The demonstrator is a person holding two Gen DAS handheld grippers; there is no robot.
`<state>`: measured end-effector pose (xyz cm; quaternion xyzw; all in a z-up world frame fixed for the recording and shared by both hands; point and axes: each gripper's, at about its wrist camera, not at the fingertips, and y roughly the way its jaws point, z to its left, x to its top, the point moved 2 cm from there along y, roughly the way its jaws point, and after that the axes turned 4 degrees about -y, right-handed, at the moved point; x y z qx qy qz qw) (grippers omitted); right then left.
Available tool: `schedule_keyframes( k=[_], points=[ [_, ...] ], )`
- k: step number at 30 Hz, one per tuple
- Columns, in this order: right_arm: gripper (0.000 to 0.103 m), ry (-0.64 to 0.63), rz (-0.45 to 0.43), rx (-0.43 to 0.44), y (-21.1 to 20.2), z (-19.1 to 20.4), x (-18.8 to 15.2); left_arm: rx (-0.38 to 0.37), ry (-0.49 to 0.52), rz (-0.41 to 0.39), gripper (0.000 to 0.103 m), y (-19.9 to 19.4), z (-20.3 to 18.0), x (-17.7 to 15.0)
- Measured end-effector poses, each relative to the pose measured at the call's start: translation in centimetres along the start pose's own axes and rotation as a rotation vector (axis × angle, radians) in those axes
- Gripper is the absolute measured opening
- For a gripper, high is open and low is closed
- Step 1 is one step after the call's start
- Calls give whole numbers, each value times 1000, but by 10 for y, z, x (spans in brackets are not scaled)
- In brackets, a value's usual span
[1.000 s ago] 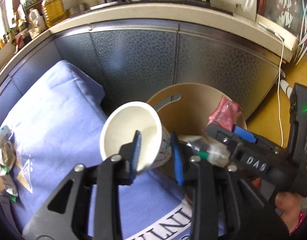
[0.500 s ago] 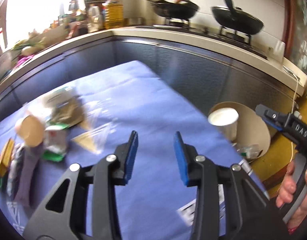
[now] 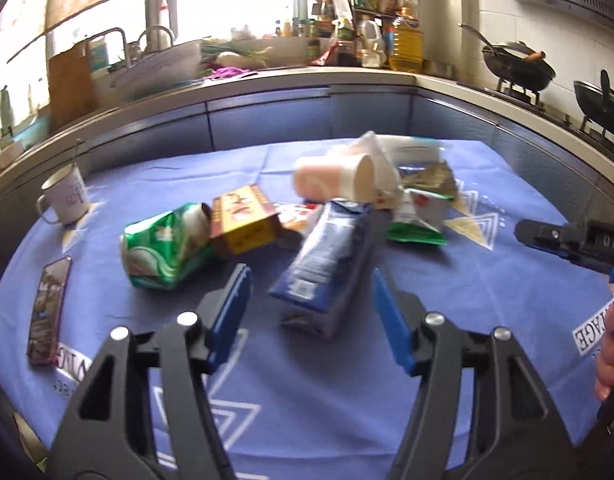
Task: Collect trash
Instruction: 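Grasp the blue milk carton with the left tool while the right tool grasps the white-green snack packet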
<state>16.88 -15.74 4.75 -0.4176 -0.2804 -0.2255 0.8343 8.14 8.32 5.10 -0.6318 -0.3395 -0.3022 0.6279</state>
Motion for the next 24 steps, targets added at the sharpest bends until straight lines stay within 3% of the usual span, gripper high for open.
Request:
schedule_keyframes(
  k=[6, 13, 17, 18, 19, 22, 24],
  points=[
    [37, 67, 27, -40, 45, -13, 30, -23, -4, 35, 72, 25, 7, 0],
    [37, 116, 66, -17, 81, -23, 43, -22, -6, 81, 73, 52, 4, 0],
    [37, 132, 56, 46, 84, -20, 41, -27, -21, 116, 70, 63, 4, -3],
    [29, 118, 50, 59, 83, -16, 39, -33, -24, 126, 60, 65, 4, -5],
    [13, 105, 49, 68, 80, -14, 38, -42, -27, 136, 59, 66, 3, -7],
    [3, 76, 22, 69, 65, -5, 32, -44, -8, 128, 54, 62, -2, -10],
    [1, 54, -11, 59, 50, 0, 27, -52, -2, 129, 50, 58, -6, -12]
  ],
)
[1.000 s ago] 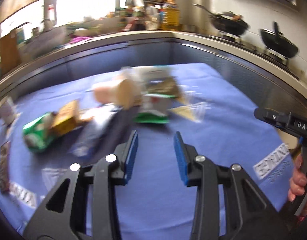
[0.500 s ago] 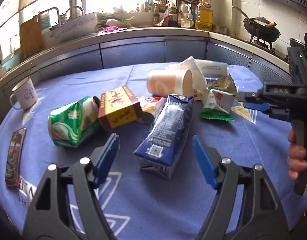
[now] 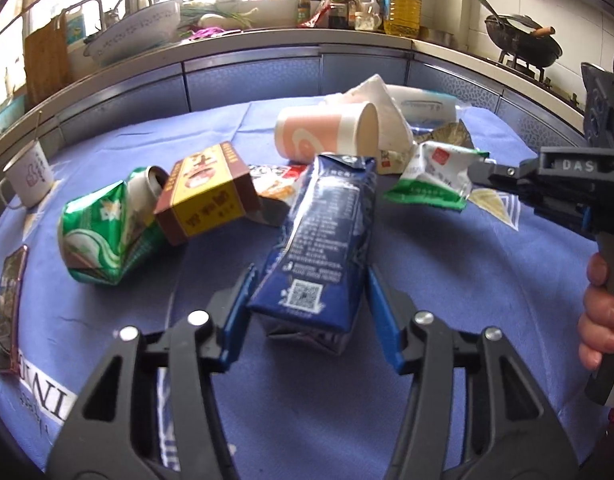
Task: Collect trash
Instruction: 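Grasp the blue milk carton with the left tool while the right tool grasps the white-green snack packet, then carry the carton and packet over the bin and open both tools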
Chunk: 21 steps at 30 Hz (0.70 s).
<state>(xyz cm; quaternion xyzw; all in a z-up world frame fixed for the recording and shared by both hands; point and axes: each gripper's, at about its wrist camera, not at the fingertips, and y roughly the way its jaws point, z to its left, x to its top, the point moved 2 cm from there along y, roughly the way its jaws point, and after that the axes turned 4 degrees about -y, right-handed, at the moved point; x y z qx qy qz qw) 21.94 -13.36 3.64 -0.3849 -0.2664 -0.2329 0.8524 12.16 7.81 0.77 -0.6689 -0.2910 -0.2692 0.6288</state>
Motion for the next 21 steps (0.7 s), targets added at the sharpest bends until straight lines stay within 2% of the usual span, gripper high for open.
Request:
schedule_keyframes(
  k=[4, 9, 14, 21],
  points=[
    [1, -5, -61, -27, -38, -2, -14, -39, 6, 0, 48, -14, -16, -7],
    [1, 44, -157, -66, -101, -24, -39, -130, 64, -18, 47, -34, -54, -9],
    [1, 121, -247, -140, -165, -63, -69, -263, 133, -5, 46, -44, -111, -7],
    [1, 237, -399, -309, -258, -125, -106, -410, 295, -23, 46, -55, -218, -2]
  ],
)
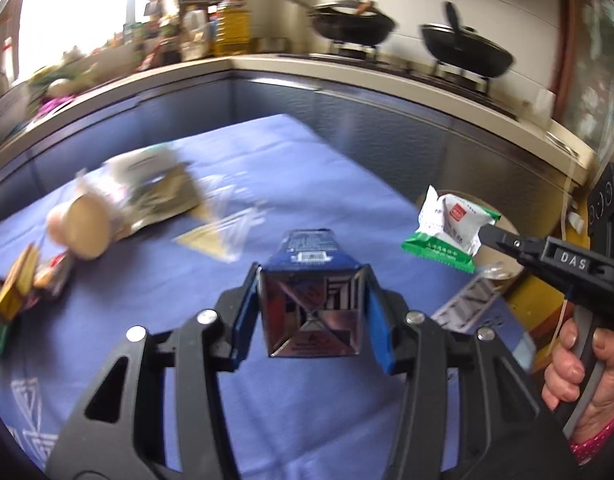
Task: Collect trash
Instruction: 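Carry the carton and packet over the bin and open both tools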
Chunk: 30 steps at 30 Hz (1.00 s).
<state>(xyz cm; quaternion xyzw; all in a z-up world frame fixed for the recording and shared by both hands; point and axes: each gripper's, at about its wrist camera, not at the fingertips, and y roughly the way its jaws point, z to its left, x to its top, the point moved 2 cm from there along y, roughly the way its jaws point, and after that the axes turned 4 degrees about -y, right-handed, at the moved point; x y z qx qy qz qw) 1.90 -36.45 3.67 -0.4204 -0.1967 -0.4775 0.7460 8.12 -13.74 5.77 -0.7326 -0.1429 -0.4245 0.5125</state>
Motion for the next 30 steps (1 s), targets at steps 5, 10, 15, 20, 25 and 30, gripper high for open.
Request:
schedule_keyframes(
  k=[5, 10, 15, 20, 25, 30],
  points=[
    [1, 74, -70, -81, -25, -55, 8, -84, 110, -8, 46, 24, -68, 20],
    [1, 103, -113, -153, -33, -92, 18, -178, 143, 7, 46, 47, -110, 38],
    [1, 91, -133, -231, -31, -114, 24, -268, 180, 30, 46, 69, -145, 53],
    [1, 57, -97, -298, -18, -126, 31, -302, 197, 70, 46, 95, -168, 62],
    [5, 71, -62, -332, -6, -138, 33, -209, 226, 188, 65, 135, -180, 53],
    [29, 65, -82, -352, -5, -137, 32, -185, 199, 161, 69, 132, -167, 51]
  ],
)
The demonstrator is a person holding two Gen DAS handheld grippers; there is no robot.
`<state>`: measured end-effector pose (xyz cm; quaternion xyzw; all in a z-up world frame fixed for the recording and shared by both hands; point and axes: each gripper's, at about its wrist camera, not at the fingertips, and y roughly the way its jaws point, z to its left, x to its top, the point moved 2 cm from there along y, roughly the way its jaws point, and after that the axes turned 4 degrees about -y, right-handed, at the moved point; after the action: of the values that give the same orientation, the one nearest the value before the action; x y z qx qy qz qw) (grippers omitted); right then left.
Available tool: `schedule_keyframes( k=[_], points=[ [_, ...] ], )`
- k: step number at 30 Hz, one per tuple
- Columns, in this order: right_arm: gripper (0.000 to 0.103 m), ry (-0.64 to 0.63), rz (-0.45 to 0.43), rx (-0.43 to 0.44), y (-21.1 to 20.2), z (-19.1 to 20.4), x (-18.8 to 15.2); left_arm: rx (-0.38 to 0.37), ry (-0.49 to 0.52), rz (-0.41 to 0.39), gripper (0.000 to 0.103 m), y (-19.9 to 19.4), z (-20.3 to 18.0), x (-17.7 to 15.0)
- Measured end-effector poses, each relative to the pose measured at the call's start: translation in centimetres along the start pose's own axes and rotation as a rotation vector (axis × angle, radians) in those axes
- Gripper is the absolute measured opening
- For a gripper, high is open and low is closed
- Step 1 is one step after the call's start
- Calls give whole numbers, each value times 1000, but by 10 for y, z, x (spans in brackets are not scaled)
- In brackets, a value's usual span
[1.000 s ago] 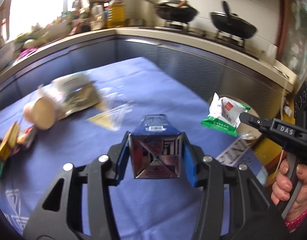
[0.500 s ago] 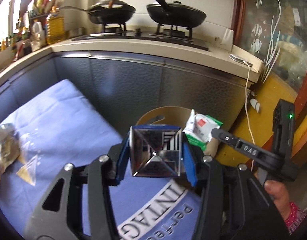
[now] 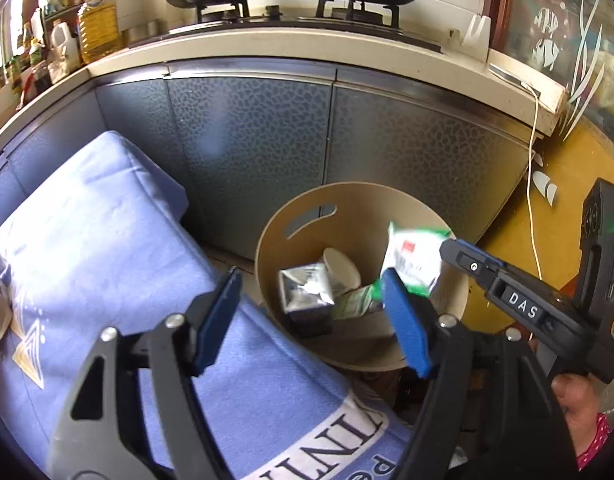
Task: Collect trash
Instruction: 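Carry the carton and packet over the bin and open both tools, then move both open tools back toward the table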
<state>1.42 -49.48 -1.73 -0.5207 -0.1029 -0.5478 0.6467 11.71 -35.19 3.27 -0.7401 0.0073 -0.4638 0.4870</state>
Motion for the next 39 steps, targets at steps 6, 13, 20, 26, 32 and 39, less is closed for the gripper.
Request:
schedule_keyframes(
  k=[6, 13, 20, 26, 32, 39],
  points=[
    [62, 4, -53, -10, -16, 11, 1, 43, -38, -28, 69, -21, 17, -7],
    [62, 44, 5, -20, -32, 24, -10, 96, -63, -42, 69, -43, 33, -31],
    [62, 66, 87, -6, -48, 35, -31, 126, -53, -42, 69, -60, 36, -52],
    [62, 36, 90, -9, -63, 47, -36, 132, -69, -52, 69, -74, 39, -63],
    [62, -10, 79, 20, -73, 71, -36, 159, -79, -78, 69, -91, 46, -74],
    [62, -98, 99, 92, -67, 119, -37, 210, -145, -89, 69, -109, 79, -95]
  ],
)
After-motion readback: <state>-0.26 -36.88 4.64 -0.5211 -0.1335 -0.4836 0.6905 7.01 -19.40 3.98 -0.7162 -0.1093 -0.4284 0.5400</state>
